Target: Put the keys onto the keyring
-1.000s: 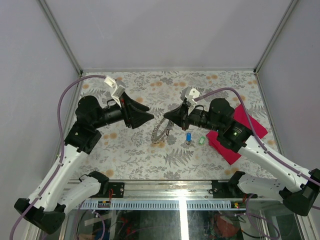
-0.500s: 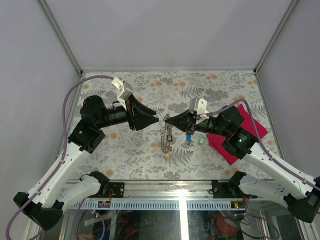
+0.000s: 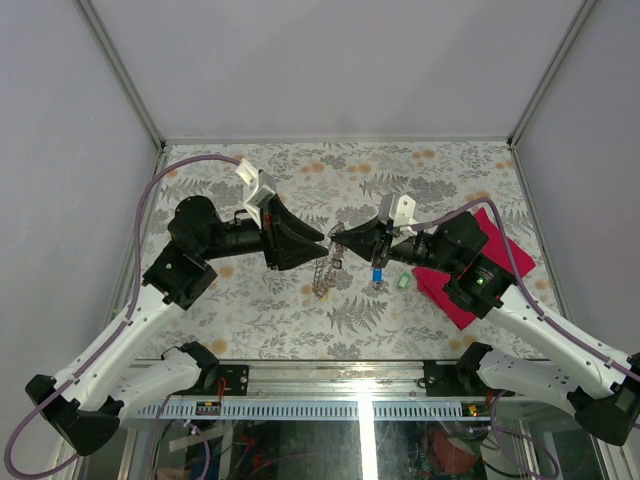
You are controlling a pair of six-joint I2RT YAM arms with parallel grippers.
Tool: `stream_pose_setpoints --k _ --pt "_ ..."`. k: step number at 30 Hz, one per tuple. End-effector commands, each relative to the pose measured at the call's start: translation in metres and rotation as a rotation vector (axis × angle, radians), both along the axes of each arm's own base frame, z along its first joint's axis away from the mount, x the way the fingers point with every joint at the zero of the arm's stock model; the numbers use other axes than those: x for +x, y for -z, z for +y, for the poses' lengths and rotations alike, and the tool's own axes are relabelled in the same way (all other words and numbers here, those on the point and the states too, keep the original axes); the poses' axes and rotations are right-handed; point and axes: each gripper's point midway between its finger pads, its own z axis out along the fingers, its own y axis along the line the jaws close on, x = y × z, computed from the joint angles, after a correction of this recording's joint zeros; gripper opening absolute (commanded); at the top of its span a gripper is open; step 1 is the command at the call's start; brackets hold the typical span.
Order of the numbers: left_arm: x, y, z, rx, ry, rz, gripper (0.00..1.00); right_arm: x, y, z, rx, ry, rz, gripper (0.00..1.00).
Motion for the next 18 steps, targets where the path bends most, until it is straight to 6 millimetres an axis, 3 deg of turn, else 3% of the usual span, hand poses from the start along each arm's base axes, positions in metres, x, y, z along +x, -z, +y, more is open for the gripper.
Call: stream_pose_setpoints --k 1,15,18 --pt "-0.0014 -0.0013 -0.0047 -0.017 0.016 -0.022 0.37 -0.0014 -0.0592 -0.0087 0.14 0.035 -0.118 0.0" --pt "-0.0057 -0.004 -0.009 -0.017 0.032 -0.028 0.01 0.0026 -0.0582 -0.011 0.143 0.063 -0.107 0.0" --pt "-0.0068 -0.0057 -0.0085 -0.015 0.033 -0.036 0.0 0.0044 -0.0575 -0.0126 0.144 0.077 -0.1 0.0"
